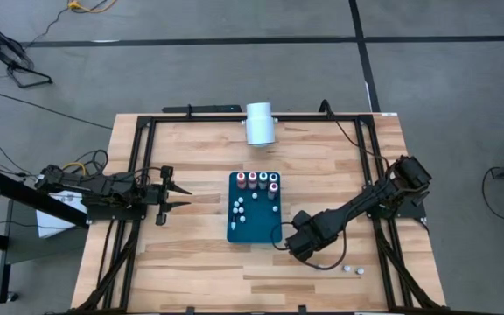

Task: Pick & Place food coloring
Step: Put the small black food coloring bottle into the blue bin

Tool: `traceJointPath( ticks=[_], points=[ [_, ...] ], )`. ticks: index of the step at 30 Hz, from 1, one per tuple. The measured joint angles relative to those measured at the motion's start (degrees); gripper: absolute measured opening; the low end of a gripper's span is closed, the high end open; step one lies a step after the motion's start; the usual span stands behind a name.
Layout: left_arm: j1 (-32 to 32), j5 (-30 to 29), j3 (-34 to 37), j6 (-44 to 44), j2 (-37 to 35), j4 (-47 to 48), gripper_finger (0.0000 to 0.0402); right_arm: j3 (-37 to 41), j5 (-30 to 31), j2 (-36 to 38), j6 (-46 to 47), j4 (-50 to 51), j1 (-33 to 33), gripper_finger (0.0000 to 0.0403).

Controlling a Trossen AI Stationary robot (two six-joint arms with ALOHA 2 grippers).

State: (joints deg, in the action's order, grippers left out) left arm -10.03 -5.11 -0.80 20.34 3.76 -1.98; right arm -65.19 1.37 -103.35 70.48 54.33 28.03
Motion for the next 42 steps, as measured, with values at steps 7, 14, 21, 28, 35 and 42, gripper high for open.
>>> traceJointPath(
  ticks=[7, 14, 21, 28, 35, 42],
  points=[
    [0.0, 0.0, 0.0, 0.0, 0.0, 0.0, 0.0123, 0.0, 0.0, 0.0, -0.2, 0.0, 0.0, 0.0089],
    [0.0, 0.0, 0.0, 0.1, 0.0, 0.0, 0.0123, -1.4, -1.1, 0.0, -5.6, 0.4, -0.8, 0.0050],
    [0.0, 0.0, 0.0, 0.0, 0.0, 0.0, 0.0123, -6.7, -0.9, 0.0, -13.8, 5.1, -2.7, 0.0055],
    [0.0, 0.0, 0.0, 0.0, 0.0, 0.0, 0.0123, -15.5, 4.7, 0.0, -20.2, 14.6, -5.1, 0.0054],
    [0.0, 0.0, 0.0, 0.1, 0.0, 0.0, 0.0123, -23.2, 9.4, 0.0, -29.2, 17.9, -8.8, 0.0054],
    [0.0, 0.0, 0.0, 0.0, 0.0, 0.0, 0.0123, -24.4, 9.5, 0.0, -40.2, 12.4, -13.4, 0.0054]
  ],
)
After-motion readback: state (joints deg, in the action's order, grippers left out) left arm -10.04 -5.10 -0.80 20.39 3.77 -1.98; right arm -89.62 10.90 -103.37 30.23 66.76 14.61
